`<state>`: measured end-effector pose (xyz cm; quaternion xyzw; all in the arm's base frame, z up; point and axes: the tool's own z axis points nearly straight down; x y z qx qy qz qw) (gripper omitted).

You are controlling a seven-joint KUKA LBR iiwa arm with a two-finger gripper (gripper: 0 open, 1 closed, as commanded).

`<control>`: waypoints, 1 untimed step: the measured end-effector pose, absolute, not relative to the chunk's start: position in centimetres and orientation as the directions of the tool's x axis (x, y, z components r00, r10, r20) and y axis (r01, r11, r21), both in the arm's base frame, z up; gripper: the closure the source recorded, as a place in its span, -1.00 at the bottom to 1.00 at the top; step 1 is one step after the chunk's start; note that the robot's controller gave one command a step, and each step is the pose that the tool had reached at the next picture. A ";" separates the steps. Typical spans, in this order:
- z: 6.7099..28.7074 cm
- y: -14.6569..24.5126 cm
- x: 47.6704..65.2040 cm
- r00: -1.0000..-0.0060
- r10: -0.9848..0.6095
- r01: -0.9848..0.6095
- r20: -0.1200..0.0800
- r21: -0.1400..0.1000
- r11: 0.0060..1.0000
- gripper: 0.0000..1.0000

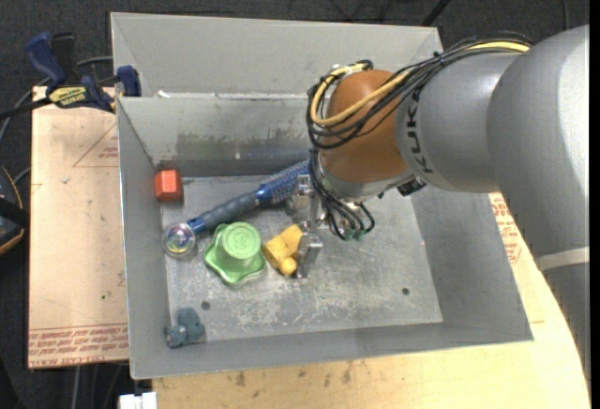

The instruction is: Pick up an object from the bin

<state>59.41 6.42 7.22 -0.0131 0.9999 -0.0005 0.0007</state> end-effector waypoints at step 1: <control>7.6 6.4 59.6 -1.000 -0.021 -0.021 -0.009 0.003 1.000 1.00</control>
Offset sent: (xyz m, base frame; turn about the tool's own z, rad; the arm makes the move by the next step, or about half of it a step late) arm 0.0000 0.0000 0.0000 0.0000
